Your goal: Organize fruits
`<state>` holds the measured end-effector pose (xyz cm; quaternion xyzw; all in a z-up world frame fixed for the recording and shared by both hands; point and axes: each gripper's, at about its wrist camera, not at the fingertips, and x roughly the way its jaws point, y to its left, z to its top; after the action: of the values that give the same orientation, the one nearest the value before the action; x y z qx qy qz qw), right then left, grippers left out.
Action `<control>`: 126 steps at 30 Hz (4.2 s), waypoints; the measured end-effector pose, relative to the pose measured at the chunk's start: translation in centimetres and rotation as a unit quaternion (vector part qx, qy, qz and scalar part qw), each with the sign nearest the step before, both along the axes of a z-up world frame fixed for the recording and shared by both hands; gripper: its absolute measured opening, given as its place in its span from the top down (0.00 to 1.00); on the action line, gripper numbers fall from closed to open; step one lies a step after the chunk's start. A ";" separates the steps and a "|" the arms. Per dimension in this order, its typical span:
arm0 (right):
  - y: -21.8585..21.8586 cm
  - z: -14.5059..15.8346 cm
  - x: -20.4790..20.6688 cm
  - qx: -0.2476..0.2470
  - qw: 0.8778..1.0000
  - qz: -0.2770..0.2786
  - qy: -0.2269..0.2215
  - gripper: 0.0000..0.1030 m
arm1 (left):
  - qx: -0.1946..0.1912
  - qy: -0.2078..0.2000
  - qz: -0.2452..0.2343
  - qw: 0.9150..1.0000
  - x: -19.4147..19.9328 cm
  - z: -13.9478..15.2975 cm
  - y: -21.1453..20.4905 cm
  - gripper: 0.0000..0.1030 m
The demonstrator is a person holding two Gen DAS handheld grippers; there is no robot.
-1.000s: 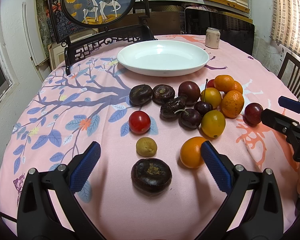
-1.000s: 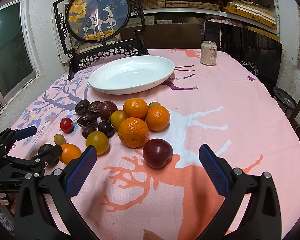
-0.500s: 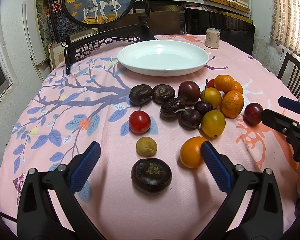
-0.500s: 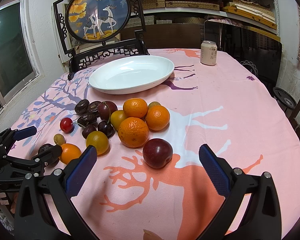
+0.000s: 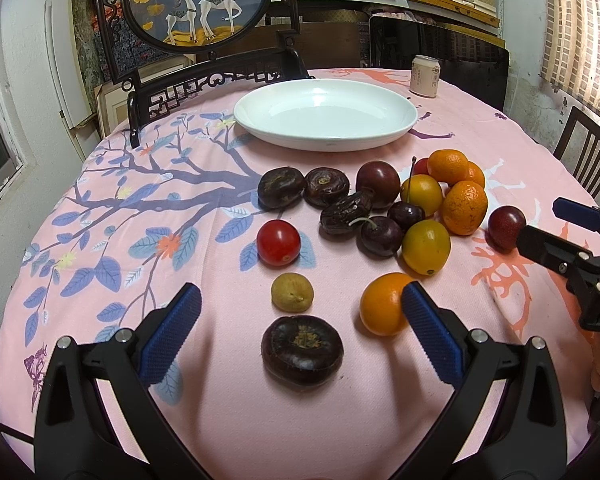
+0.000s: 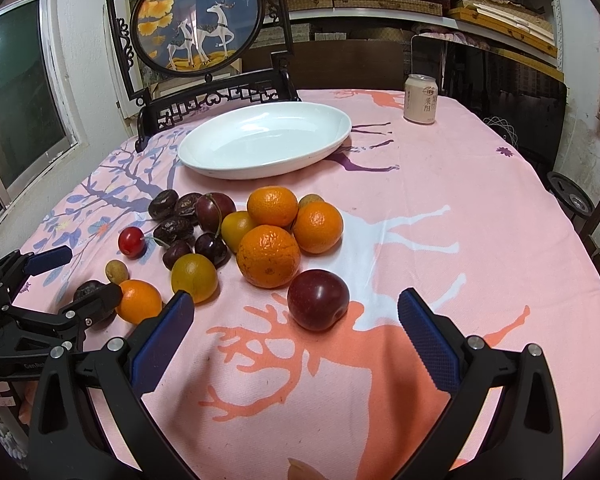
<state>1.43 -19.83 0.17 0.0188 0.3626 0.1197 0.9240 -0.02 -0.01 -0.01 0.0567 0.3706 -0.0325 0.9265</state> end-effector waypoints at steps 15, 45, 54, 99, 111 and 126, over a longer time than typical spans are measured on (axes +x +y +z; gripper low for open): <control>0.3 -3.2 1.7 -0.015 0.993 0.050 0.104 0.01 | -0.001 0.096 -0.056 0.994 0.7 -2.9 1.2 0.02; -2.1 -2.7 4.0 0.011 0.992 0.091 0.086 0.63 | -0.065 0.080 -0.086 0.991 0.9 -1.5 2.5 0.59; -3.8 2.1 6.0 0.041 0.996 0.071 0.038 0.64 | -0.086 0.043 -0.084 0.992 4.1 3.2 2.5 0.59; -3.0 1.9 10.7 0.088 0.996 0.024 0.009 0.28 | 0.001 0.041 -0.014 0.999 12.4 -0.9 2.4 0.25; -2.8 1.3 11.0 0.099 0.994 0.038 0.032 0.28 | 0.034 0.041 0.008 0.999 13.2 -1.6 3.1 0.19; -3.1 1.0 10.9 0.139 0.988 0.050 0.053 0.28 | -0.005 0.057 -0.002 0.998 13.6 -1.9 3.4 0.58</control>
<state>12.31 -22.95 1.16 0.1351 0.3913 0.2139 0.8848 13.59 3.43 -1.92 0.0505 0.4227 -0.0398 0.9040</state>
